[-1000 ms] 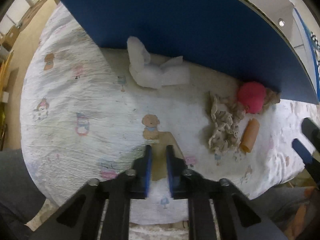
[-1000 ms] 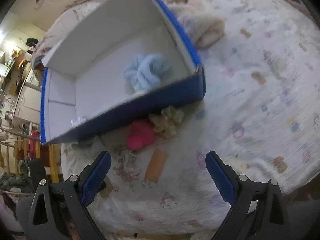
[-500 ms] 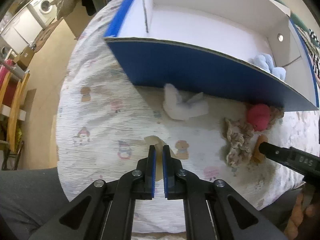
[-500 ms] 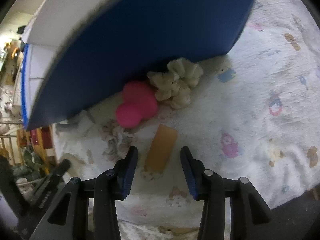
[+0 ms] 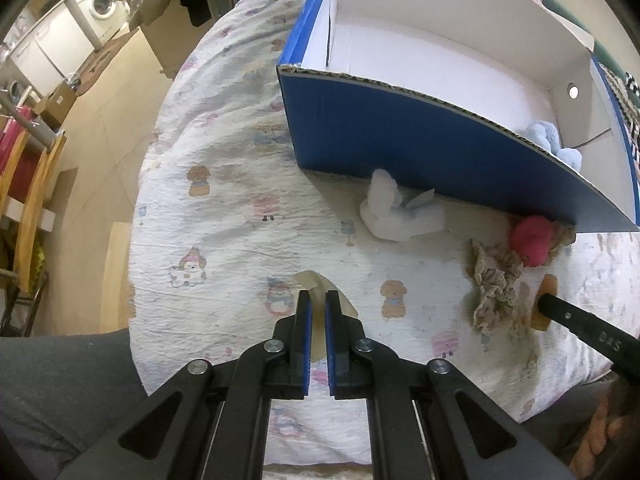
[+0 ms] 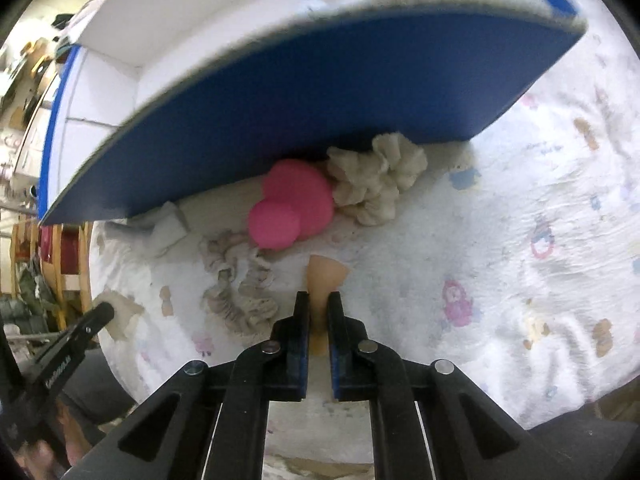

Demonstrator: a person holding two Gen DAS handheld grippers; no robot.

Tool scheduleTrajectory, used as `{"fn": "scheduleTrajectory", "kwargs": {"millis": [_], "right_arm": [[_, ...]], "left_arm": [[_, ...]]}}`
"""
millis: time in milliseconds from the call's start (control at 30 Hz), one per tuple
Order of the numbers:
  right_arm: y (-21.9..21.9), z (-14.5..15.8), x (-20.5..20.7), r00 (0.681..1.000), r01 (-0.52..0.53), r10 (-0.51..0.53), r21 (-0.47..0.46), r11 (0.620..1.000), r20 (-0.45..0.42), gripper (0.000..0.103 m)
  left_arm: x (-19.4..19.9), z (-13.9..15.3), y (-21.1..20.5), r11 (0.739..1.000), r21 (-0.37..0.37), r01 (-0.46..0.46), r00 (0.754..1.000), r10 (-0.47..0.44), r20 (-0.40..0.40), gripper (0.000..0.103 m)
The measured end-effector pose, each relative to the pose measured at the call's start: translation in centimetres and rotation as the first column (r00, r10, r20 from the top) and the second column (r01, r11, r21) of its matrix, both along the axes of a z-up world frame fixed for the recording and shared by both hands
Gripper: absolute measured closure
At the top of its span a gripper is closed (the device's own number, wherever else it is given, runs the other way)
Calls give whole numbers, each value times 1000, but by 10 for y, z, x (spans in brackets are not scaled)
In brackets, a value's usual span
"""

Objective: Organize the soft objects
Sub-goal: 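Grasp tan cardboard piece with left gripper while right grasps orange sponge, then lower cardboard into box and open left gripper while right releases sponge inside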

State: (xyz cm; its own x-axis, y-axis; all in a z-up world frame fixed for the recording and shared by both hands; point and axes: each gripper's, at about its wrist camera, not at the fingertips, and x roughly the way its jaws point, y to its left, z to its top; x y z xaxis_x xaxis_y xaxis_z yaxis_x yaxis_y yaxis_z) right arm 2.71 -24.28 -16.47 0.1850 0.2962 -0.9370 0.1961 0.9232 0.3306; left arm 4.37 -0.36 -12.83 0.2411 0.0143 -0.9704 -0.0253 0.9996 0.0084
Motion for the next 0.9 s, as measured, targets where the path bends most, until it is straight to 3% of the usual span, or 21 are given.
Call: {"fn": "scheduleTrajectory", "kwargs": {"millis": [167, 300, 600, 900], "right_arm": [[10, 35, -13, 989, -62, 79, -129, 990, 125, 93], [20, 70, -22, 957, -88, 137, -194, 977, 254, 93], [10, 114, -32, 906, -76, 128, -141, 987, 403, 93], [2, 132, -20, 888, -63, 107, -112, 992, 447, 93]], "left_arm": [[-4, 4, 2, 1000, 12, -3, 1000, 3, 14, 97], [-7, 8, 5, 999, 31, -8, 999, 7, 35, 97], [-15, 27, -1, 999, 38, 5, 995, -9, 102, 97], [-8, 96, -4, 1000, 7, -5, 961, 3, 277, 97]]}}
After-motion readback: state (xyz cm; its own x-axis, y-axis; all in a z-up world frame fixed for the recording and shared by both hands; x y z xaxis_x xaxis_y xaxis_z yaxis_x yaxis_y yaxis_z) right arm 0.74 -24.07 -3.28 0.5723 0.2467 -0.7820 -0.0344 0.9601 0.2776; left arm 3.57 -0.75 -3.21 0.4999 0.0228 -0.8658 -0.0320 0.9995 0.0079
